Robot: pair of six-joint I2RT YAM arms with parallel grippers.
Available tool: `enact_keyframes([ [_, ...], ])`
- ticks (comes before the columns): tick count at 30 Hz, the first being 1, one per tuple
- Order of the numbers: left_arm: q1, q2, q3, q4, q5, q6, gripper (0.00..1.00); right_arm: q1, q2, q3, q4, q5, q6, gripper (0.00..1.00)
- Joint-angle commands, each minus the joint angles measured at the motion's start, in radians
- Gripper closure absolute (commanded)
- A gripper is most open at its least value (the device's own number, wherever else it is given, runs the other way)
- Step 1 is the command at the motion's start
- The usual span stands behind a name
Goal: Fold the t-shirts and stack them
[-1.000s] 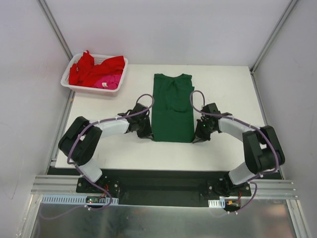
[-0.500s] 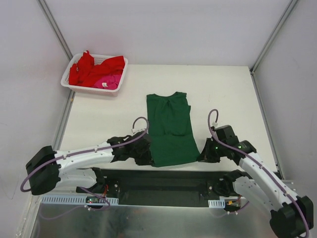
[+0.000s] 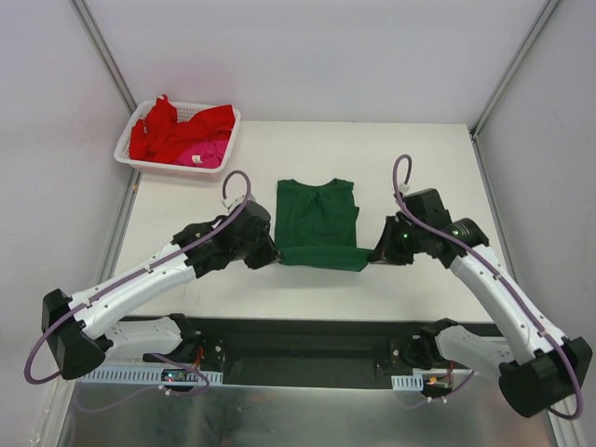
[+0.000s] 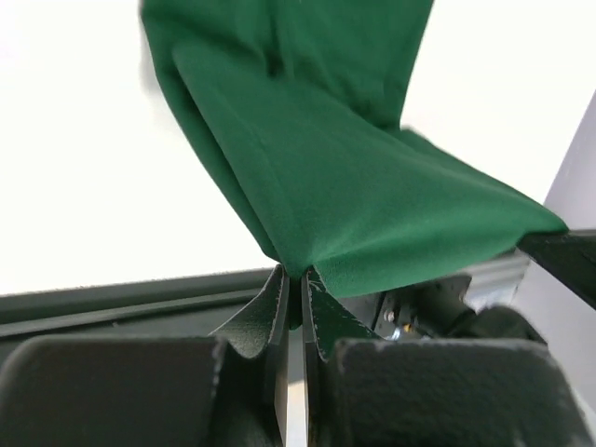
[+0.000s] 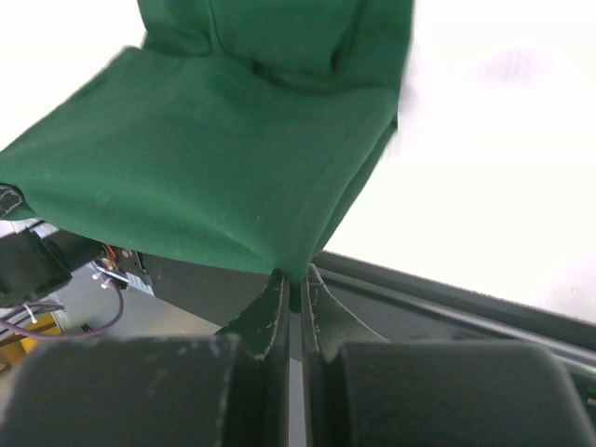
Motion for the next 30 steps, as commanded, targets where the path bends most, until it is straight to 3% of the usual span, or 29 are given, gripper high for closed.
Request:
enact_keyframes([
  [1, 0.099, 0.053, 0.107, -0.080, -0.039, 0.128, 1.00, -0.004, 0.132, 0.137, 0.019, 0.066, -0.079, 0.99],
  [9, 0.230, 0.242, 0.289, -0.049, 0.010, 0.300, 1.00, -0.022, 0.387, 0.373, 0.039, 0.069, -0.102, 0.99],
  [30, 0.432, 0.682, 0.680, -0.017, 0.153, 0.495, 1.00, -0.132, 0.737, 0.624, 0.073, 0.002, -0.093, 0.99],
])
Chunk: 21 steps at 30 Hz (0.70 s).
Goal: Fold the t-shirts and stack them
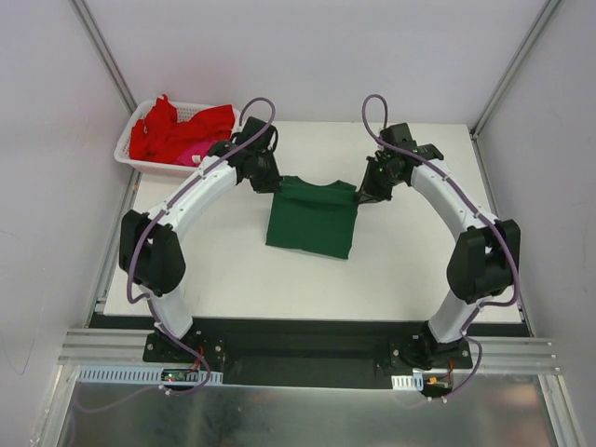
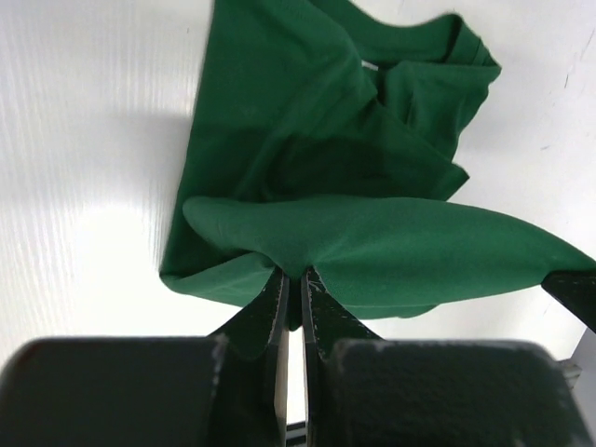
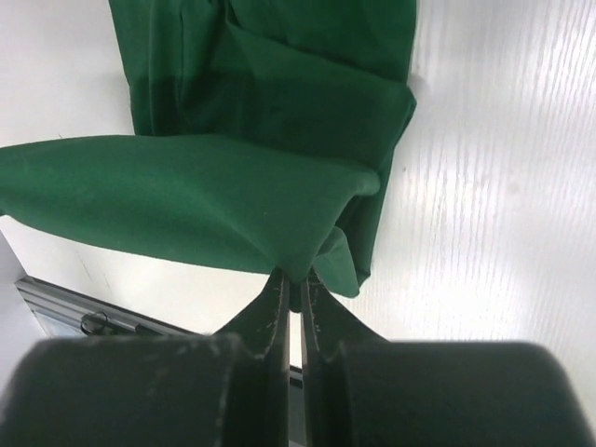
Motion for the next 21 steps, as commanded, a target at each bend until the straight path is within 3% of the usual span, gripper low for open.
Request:
enact_keyframes([
  [1, 0.031, 0.053, 0.107, 0.007, 0.016, 0.055, 1.00, -0.031, 0.049, 0.089, -0.005, -0.017, -0.015, 0.99],
  [10, 0.063, 0.216, 0.240, 0.009, 0.035, 0.083, 1.00, -0.068, 0.186, 0.155, 0.009, -0.042, -0.021, 0.99],
  [17, 0.092, 0.396, 0.408, 0.007, 0.052, 0.103, 1.00, -0.103, 0.347, 0.316, 0.027, -0.089, -0.024, 0.99],
  [19, 0.100, 0.426, 0.443, 0.007, 0.053, 0.104, 1.00, -0.106, 0.393, 0.367, 0.004, -0.115, -0.028, 0.84],
  [20, 0.103, 0.443, 0.446, 0.007, 0.047, 0.097, 0.73, -0.106, 0.431, 0.387, -0.008, -0.118, -0.030, 0.74],
  [21, 0.104, 0.447, 0.451, 0.007, 0.043, 0.093, 0.48, -0.106, 0.447, 0.425, -0.019, -0.114, -0.033, 0.55],
])
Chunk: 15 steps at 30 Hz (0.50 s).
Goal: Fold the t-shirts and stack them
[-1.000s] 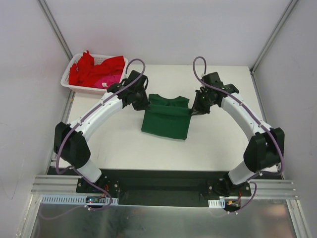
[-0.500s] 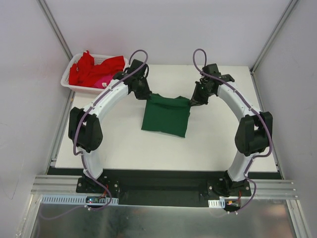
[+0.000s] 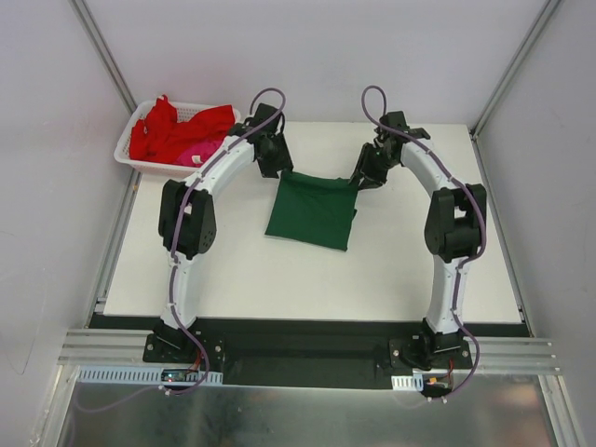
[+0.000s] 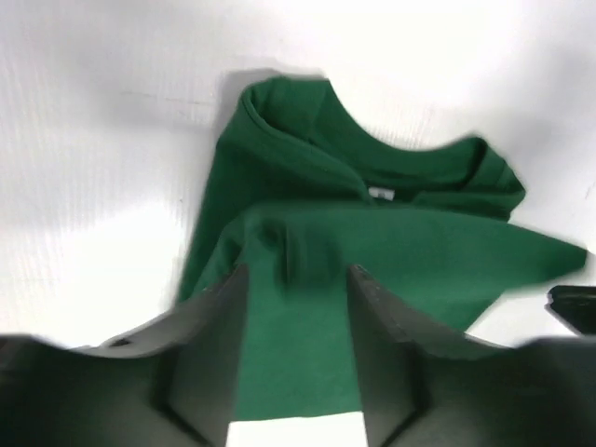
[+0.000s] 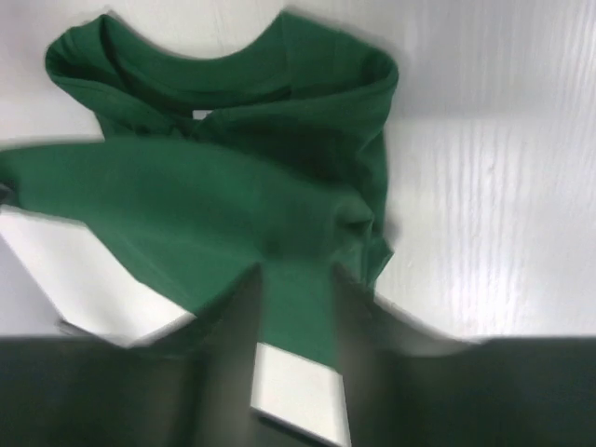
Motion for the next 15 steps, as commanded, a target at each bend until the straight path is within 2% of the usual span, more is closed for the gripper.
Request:
enact_keyframes([
  [1, 0.030, 0.038, 0.069, 0.000, -0.019, 0.015, 0.23, -0.010, 0.077, 0.130, -0.067, -0.024, -0.032, 0.47],
  [2, 0.030, 0.039, 0.078, -0.003, -0.019, 0.029, 0.01, -0.014, 0.078, 0.138, -0.074, -0.023, -0.035, 0.39],
  [3, 0.035, 0.035, 0.098, -0.003, -0.019, 0.041, 0.01, -0.017, 0.069, 0.136, -0.077, -0.039, -0.043, 0.29],
  [8, 0.041, -0.059, 0.184, -0.014, 0.009, 0.125, 0.01, -0.023, -0.091, 0.129, -0.089, 0.029, -0.072, 0.17],
  [11, 0.039, -0.172, 0.178, -0.017, 0.037, 0.144, 0.01, -0.023, -0.191, 0.136, -0.094, 0.043, -0.066, 0.17],
  [12, 0.038, -0.206, 0.129, -0.014, 0.041, 0.143, 0.01, -0.023, -0.214, 0.123, -0.085, 0.005, -0.049, 0.19],
  [14, 0.035, -0.309, -0.001, -0.009, 0.053, 0.114, 0.01, -0.012, -0.297, -0.003, 0.021, -0.099, 0.038, 0.27],
  [15, 0.029, -0.370, -0.053, 0.000, 0.060, 0.100, 0.01, 0.015, -0.325, -0.059, 0.134, -0.121, 0.069, 0.28],
])
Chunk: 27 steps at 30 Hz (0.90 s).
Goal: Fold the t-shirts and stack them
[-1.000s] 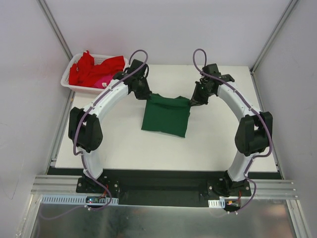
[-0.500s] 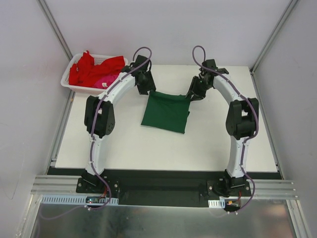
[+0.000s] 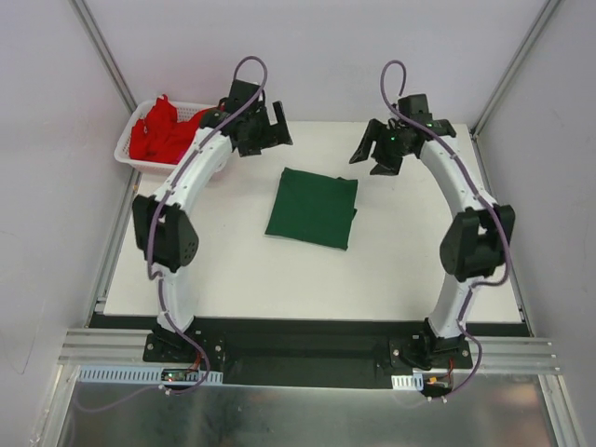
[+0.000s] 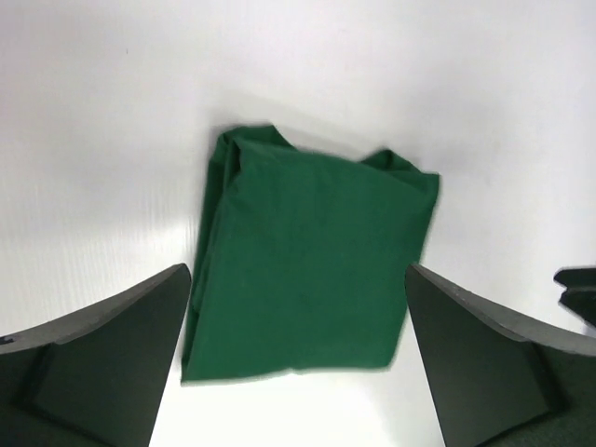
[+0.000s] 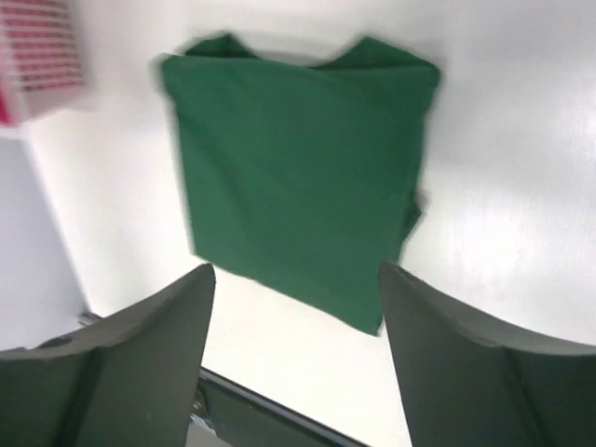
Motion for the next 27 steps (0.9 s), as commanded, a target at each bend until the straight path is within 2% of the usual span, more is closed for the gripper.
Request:
enact_keyframes([
  [1, -0.016, -0.286, -0.191, 0.015, 0.041, -0.008, 0.01, 0.055, -0.250, -0.244, 0.245, -0.137, 0.126, 0.28],
  [3, -0.035, -0.351, -0.358, 0.046, 0.035, -0.021, 0.01, 0.136, -0.273, -0.325, 0.350, -0.109, 0.178, 0.29],
  [5, -0.036, -0.391, -0.514, 0.057, 0.041, -0.042, 0.05, 0.191, -0.272, -0.382, 0.358, -0.032, 0.200, 0.28],
  [7, -0.036, -0.482, -0.621, 0.072, 0.031, -0.065, 0.04, 0.263, -0.296, -0.423, 0.346, 0.047, 0.224, 0.25],
  [8, -0.036, -0.517, -0.725, 0.118, 0.038, -0.065, 0.03, 0.282, -0.311, -0.473, 0.350, 0.108, 0.230, 0.21],
  [11, -0.036, -0.620, -0.855, 0.143, 0.052, -0.053, 0.02, 0.329, -0.377, -0.575, 0.356, 0.206, 0.243, 0.09],
  [14, -0.032, -0.669, -0.928, 0.192, 0.041, -0.039, 0.01, 0.325, -0.353, -0.588, 0.354, 0.193, 0.209, 0.07],
  [18, -0.021, -0.643, -0.959, 0.262, 0.110, -0.073, 0.04, 0.320, -0.267, -0.541, 0.297, 0.145, 0.195, 0.09],
  [21, -0.019, -0.639, -1.009, 0.328, 0.035, -0.117, 0.08, 0.326, -0.278, -0.587, 0.304, 0.133, 0.215, 0.09],
  [23, -0.016, -0.651, -1.035, 0.328, 0.031, -0.117, 0.11, 0.327, -0.322, -0.635, 0.291, 0.136, 0.216, 0.10],
  [27, -0.013, -0.782, -1.118, 0.330, 0.021, -0.137, 0.11, 0.339, -0.493, -0.693, 0.267, 0.190, 0.139, 0.07],
])
